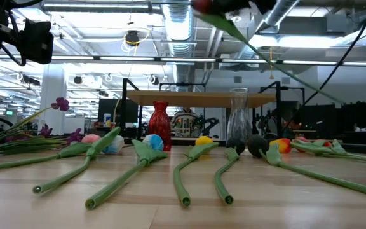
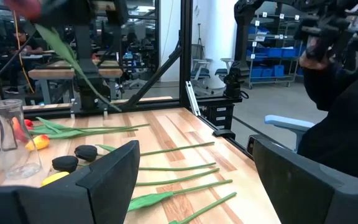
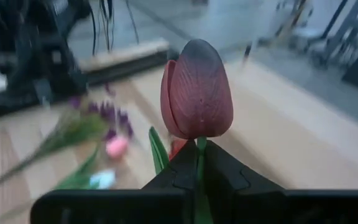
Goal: Pick and place flowers into a vace then onto a shelf
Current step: Put the dark red flower into the transparent vase
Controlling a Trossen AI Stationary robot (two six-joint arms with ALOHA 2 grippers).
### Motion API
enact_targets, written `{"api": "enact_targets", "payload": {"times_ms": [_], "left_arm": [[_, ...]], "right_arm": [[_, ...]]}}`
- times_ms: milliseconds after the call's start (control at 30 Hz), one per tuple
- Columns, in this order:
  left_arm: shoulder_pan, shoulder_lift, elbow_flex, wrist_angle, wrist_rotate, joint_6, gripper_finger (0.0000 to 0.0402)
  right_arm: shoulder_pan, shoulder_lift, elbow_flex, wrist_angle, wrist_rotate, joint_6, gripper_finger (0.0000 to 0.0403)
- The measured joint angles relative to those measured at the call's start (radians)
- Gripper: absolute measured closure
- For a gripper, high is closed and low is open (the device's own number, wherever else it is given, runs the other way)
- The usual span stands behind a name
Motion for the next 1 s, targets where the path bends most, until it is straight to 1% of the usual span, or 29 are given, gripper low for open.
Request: {"api": "enact_targets", "payload": {"times_ms": [167,367,567,667,833,1000], "left_arm": [[0.000,0.000,0.000,0.000,0.000,0.000,0.0099],[0.000,0.000,0.000,0.000,0.000,0.000,0.0099],[0.000,0.000,0.000,0.000,0.000,0.000,0.0099],[0.000,0.000,0.000,0.000,0.000,0.000,0.0099],[0.000,0.000,0.000,0.000,0.000,0.000,0.0099],[0.000,0.000,0.000,0.000,0.000,0.000,0.0099]], "right_arm": [[-0.030,-0.075,0.001,0.048,0.014,-0.103,0.0398],[-0.072,-0.199,0.000,0.110,0.044,-0.219,0.0386],[-0.113,-0.298,0.000,0.204,0.043,-0.352,0.0398],[-0.135,-0.326,0.000,0.256,0.039,-0.398,0.0395],[-0.184,-0.349,0.000,0.339,-0.004,-0.458,0.0388],[-0.245,-0.373,-0.001,0.397,-0.083,-0.507,0.0398]]}}
